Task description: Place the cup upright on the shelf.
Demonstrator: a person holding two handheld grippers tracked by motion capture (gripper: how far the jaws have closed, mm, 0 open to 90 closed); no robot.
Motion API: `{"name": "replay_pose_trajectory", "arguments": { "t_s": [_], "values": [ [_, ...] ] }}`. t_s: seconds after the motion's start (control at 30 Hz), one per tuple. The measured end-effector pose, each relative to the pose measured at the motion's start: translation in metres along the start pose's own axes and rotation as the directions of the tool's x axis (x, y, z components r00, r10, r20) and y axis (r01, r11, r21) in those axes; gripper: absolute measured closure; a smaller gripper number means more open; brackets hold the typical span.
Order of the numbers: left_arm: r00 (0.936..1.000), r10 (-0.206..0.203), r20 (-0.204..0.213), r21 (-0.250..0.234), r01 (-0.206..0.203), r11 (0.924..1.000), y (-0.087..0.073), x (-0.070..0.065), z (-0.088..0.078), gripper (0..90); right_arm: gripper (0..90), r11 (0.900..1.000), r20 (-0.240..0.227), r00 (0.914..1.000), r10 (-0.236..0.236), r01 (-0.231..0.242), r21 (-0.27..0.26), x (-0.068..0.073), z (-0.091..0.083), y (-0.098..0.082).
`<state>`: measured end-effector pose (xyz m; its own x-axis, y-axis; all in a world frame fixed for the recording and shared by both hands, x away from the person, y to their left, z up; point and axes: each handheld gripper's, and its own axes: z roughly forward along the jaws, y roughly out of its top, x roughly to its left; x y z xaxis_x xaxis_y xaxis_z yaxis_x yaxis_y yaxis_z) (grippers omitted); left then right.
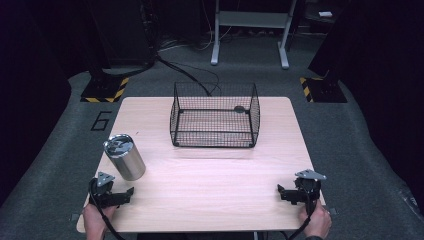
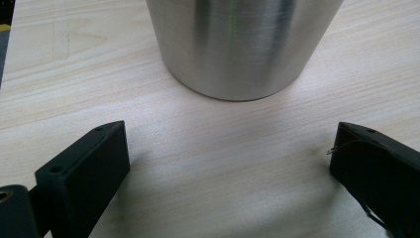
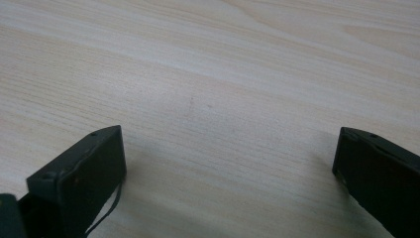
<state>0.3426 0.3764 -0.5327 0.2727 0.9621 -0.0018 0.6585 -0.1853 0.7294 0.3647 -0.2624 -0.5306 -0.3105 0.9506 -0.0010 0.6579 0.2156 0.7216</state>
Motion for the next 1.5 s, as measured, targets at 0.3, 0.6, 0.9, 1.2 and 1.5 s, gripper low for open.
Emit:
{"name": "replay_pose_trajectory", "arguments": {
  "t_s": [0.3, 0.6, 0.9, 1.2, 1.5],
  "values": [
    [0.9999, -0.008, -0.007, -0.002, 0.008, 1.0000, 0.001, 0.000, 0.002, 0.9, 0.0, 1.000, 0.000, 1.0000, 0.006, -0.006, -0.002, 0.000, 0.000, 0.000],
    [0.9997, -0.021, -0.015, 0.003, 0.022, 0.9998, 0.002, -0.001, 0.003, 0.2, 0.0, 1.000, 0.000, 1.0000, 0.006, -0.006, -0.001, 0.001, 0.000, 0.000],
    [0.9986, -0.046, 0.028, -0.004, 0.046, 0.9989, 0.005, 0.004, -0.001, 0.0, 0.0, 1.000, 0.000, 1.0000, 0.006, -0.006, -0.002, 0.001, 0.000, 0.000],
    [0.9954, -0.068, 0.068, -0.065, 0.072, 0.9952, 0.024, 0.009, -0.018, 0.0, 0.0, 1.000, 0.000, 1.0000, 0.006, -0.006, -0.001, 0.001, 0.000, 0.000],
    [0.9931, -0.060, 0.101, -0.142, 0.074, 0.9871, 0.053, 0.010, -0.037, 0.0, 0.0, 1.000, 0.001, 1.0000, 0.003, -0.003, -0.001, 0.000, 0.000, 0.000]
  ]
}}
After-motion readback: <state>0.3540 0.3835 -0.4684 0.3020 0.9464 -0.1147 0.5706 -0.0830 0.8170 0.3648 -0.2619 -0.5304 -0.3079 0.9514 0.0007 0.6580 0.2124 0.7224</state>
